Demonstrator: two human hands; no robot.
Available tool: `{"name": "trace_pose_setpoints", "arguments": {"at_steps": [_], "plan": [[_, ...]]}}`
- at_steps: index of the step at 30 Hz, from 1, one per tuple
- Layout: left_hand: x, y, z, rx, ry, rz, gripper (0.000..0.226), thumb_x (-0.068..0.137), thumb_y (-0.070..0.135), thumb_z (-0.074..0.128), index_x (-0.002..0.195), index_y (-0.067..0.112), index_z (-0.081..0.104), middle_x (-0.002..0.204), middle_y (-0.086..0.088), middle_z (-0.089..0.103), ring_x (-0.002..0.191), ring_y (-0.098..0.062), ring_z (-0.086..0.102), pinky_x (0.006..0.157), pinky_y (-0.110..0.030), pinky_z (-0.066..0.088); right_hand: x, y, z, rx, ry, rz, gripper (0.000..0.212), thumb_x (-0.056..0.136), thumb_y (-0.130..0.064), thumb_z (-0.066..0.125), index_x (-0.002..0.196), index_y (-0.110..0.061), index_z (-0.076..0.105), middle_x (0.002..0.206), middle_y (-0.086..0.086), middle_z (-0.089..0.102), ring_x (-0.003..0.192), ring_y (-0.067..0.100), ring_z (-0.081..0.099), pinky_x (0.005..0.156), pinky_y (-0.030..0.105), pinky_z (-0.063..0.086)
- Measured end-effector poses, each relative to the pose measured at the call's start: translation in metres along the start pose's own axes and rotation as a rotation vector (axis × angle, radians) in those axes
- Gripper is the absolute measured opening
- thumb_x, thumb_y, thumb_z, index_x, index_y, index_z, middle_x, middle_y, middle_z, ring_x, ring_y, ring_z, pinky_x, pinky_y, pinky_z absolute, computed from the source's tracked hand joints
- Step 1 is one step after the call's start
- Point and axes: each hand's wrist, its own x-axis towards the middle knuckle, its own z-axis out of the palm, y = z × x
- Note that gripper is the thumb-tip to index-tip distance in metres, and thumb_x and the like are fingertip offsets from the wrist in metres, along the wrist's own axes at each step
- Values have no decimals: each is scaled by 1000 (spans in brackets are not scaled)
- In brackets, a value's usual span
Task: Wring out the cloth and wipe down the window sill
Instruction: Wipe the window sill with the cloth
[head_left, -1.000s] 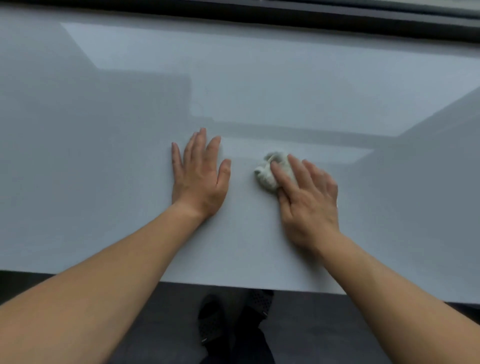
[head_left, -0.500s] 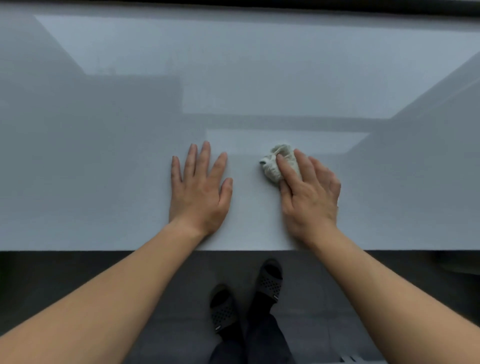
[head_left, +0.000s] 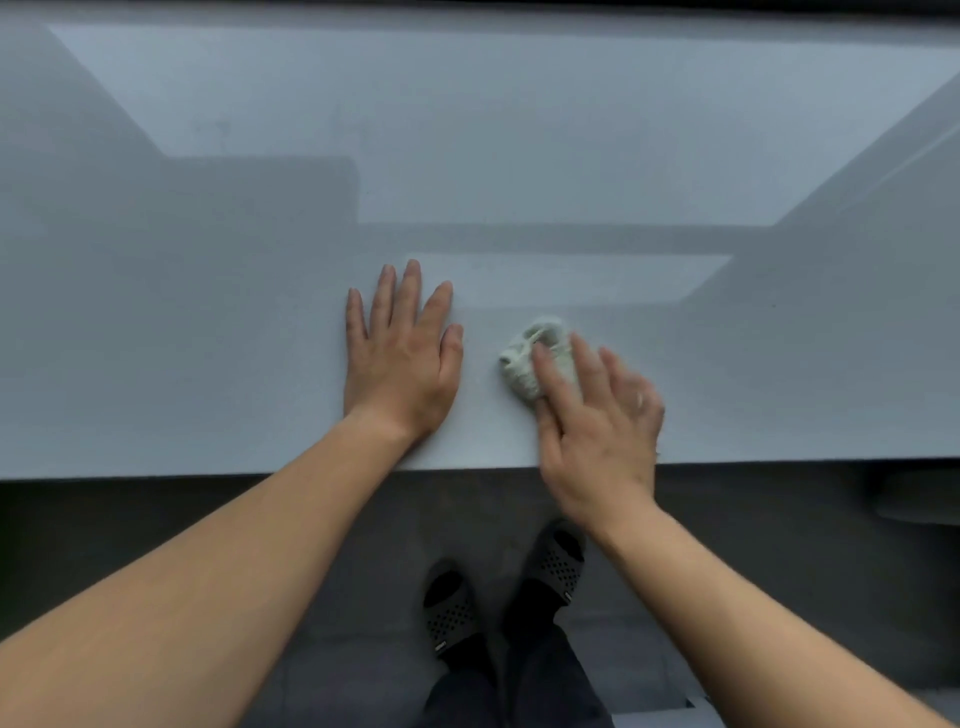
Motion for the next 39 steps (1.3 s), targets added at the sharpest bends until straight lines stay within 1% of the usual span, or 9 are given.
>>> {"name": "trace_pose_setpoints", "arguments": {"at_steps": [5,11,17,19,23,25,30,36,39], "plan": [[0,-1,0,4,-3,7,61,96,46,18,153,27,26,165,-3,8,152,-21,-2,120,-49,-8,-9,46,-9,-44,-78,-341,52,95,-44,44,147,-42,38,155,-1,38,138,29,35,109,46,23],[3,20,0,17,41,-14,60,95,44,26,151,21,31,163,-13,13,152,-27,1,120,-52,-10,17,87,-19,32,16,221,51,94,-44,43,145,-40,43,155,3,37,137,32,33,108,51,22],[50,85,7,-93,17,10,61,95,44,27,152,23,28,165,-10,9,152,-25,-1,119,-52,-11,3,106,-23,-3,-36,-196,49,95,-41,44,144,-37,48,152,1,42,134,32,38,104,50,29],[67,92,11,-74,-6,-43,58,98,43,28,154,25,24,165,-8,4,152,-24,-5,120,-51,-11,27,132,-29,-23,-43,-123,48,95,-39,46,143,-37,48,152,3,42,133,34,40,105,49,29],[74,94,20,18,3,-106,60,99,43,24,155,25,18,166,-8,1,151,-23,-8,120,-49,-10,84,138,-28,31,-21,293,51,99,-40,42,149,-43,34,159,-2,27,141,28,24,112,48,15],[73,94,22,12,13,-103,61,97,44,24,155,25,19,166,-7,3,152,-22,-7,121,-49,-8,84,118,-22,-5,-36,223,53,98,-42,39,150,-42,30,161,-2,23,143,27,22,112,50,14],[73,95,20,25,7,-113,63,96,45,23,155,26,18,166,-5,2,152,-20,-7,121,-48,-9,82,128,-22,-35,-139,-241,53,95,-41,43,148,-43,36,159,-3,32,143,28,28,111,46,17],[71,99,20,-4,25,-124,63,94,46,23,154,28,23,166,-3,3,152,-18,-6,121,-45,-8,149,142,-22,10,-82,186,49,101,-40,32,150,-45,27,162,-5,21,147,24,16,114,47,10],[72,99,20,-1,29,-116,62,93,47,23,153,32,24,166,-2,4,152,-18,-6,121,-45,-8,130,119,-19,-8,-107,-53,52,98,-41,34,150,-40,32,161,-1,25,146,28,22,113,50,14]]}}
